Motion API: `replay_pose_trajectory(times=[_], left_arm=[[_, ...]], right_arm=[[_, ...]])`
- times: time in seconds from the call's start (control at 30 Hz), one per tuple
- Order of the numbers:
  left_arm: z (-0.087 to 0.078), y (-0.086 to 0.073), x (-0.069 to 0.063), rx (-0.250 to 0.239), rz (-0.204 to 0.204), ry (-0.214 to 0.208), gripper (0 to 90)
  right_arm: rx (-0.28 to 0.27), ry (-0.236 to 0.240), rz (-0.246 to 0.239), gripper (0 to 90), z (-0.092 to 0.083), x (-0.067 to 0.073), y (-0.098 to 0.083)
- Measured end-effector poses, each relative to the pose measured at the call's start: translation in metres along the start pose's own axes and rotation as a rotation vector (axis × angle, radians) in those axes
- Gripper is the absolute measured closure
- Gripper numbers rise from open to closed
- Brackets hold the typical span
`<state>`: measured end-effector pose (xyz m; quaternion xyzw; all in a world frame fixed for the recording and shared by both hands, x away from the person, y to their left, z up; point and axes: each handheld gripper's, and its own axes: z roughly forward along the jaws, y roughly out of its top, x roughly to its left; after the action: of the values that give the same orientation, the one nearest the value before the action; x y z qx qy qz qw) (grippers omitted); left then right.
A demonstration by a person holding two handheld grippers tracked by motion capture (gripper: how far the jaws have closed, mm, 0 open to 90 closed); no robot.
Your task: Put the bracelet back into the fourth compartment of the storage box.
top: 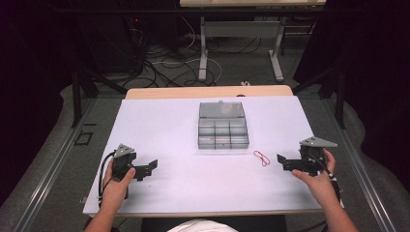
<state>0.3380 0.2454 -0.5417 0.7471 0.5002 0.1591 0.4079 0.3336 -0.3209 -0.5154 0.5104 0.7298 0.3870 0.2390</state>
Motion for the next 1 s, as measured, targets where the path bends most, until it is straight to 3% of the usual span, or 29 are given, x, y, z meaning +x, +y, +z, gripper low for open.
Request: replay_pose_trajectory(times=[0.47,0.5,1.0], left_arm=[[0.002,-0.001,-0.001,-0.008,-0.003,0.006,4.4],[0.001,0.000,-0.001,0.011,0.001,-0.006,4.5],[0.002,-0.001,-0.001,-0.003,-0.002,0.007,4.8]], right_arm=[[0.017,0.006,-0.031,2.0,0.006,0.010,0.013],[0.023,0.017,-0.038,2.4,0.007,0.012,0.015],[0.057,0.064,-0.078,6.1,0.019,0.031,0.030]])
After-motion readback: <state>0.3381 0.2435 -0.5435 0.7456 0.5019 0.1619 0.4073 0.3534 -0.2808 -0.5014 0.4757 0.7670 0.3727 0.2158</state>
